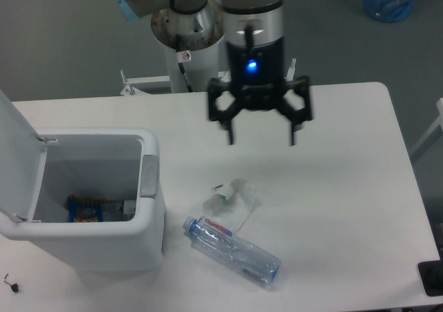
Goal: Open the trash can
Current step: 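Lift the gripper away as the lid swings open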
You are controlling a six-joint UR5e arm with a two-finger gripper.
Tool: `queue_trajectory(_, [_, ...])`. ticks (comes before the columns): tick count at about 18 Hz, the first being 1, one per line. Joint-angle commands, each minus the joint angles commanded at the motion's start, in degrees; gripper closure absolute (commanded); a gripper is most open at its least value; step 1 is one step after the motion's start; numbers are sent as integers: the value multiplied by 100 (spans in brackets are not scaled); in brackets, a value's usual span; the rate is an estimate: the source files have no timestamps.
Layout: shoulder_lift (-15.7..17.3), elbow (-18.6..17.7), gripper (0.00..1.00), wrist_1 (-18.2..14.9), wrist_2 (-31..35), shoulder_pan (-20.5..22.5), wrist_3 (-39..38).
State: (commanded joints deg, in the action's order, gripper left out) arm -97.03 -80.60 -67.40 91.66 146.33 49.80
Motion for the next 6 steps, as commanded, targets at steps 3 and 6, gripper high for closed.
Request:
queue_trajectory(3, [105, -17, 0, -194, 45, 429, 687])
queue_trajectory(6, [123, -18, 0, -194, 27, 580, 874])
